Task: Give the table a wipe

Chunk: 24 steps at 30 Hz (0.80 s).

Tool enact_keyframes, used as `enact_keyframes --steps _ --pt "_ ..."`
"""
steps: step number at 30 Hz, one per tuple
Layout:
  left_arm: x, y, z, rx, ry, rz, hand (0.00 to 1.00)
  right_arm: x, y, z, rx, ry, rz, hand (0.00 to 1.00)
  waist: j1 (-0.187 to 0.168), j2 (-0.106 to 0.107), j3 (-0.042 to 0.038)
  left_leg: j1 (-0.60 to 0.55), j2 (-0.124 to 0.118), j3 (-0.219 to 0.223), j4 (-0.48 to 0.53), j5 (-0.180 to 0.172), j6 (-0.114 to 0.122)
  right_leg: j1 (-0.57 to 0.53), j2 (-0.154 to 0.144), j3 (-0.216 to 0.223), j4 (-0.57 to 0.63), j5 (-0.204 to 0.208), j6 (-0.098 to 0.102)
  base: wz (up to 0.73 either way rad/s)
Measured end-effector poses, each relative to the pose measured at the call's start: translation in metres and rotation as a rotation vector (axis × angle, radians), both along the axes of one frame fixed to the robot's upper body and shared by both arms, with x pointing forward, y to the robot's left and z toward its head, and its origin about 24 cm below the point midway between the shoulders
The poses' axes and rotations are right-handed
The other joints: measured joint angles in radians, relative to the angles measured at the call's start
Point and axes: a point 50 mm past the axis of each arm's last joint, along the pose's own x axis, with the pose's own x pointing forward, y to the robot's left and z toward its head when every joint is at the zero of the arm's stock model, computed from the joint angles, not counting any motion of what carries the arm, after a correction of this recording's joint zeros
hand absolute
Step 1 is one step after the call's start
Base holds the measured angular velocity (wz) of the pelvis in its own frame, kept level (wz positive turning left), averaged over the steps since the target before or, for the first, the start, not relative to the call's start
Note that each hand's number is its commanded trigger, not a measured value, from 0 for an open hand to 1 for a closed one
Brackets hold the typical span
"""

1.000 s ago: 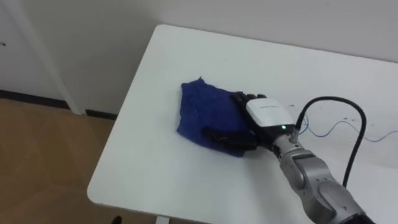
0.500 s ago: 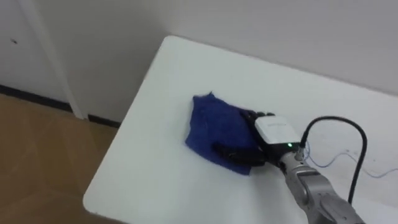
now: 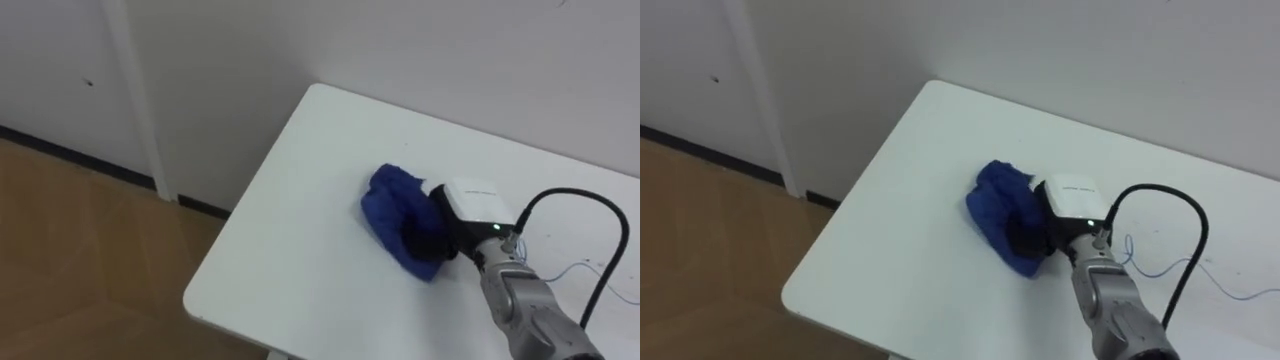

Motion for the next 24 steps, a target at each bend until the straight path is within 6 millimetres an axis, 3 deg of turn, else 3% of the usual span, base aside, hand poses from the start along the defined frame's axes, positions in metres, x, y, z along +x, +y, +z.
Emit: enact_keyframes --steps 5,14,16,19,20,24 --pt "0.003 0.000 0.000 0.000 -0.008 -0.003 0.00 -0.006 -0.001 -0.002 0.017 -0.027 0.003 1.00 -0.006 -0.009 -0.0009 0.001 -0.002 -0.004 -0.004 -0.001 0.001 0.004 0.000 -0.002 -0.001 0.002 0.003 0.00" --pt "0.006 -0.005 -0.001 -0.012 -0.013 0.003 0.00 -0.009 0.002 -0.005 0.124 -0.018 -0.073 1.00 -0.007 -0.005 -0.0003 0.003 -0.001 -0.001 -0.001 -0.005 0.004 0.016 0.000 0.000 -0.001 0.001 0.003 0.00" --pt "0.005 -0.008 -0.002 -0.012 -0.015 0.009 0.00 -0.008 0.008 -0.005 0.167 -0.021 -0.099 1.00 -0.005 0.001 0.0015 0.005 0.002 0.006 -0.002 -0.006 0.004 0.014 0.002 0.003 0.001 0.002 0.003 -0.12" --pt "0.005 -0.016 -0.004 -0.019 -0.018 0.019 0.00 -0.006 0.017 -0.001 0.227 -0.021 -0.124 1.00 -0.005 0.017 -0.0021 0.006 0.009 0.023 -0.002 -0.014 0.003 0.003 0.007 0.024 0.007 0.002 0.002 -0.19" --pt "0.006 -0.020 -0.005 -0.018 -0.025 0.023 0.00 -0.003 0.018 0.002 0.260 -0.027 -0.138 1.00 -0.005 0.024 0.0005 0.004 0.012 0.031 -0.002 -0.015 0.002 -0.004 0.009 0.029 0.014 0.003 0.001 -0.20" --pt "0.000 -0.025 -0.006 -0.048 -0.042 0.088 0.00 -0.002 0.008 -0.004 0.438 0.011 -0.239 1.00 -0.035 0.039 0.0020 -0.002 0.017 0.038 -0.003 -0.016 0.001 -0.013 0.010 0.025 0.016 0.003 0.000 -0.02"
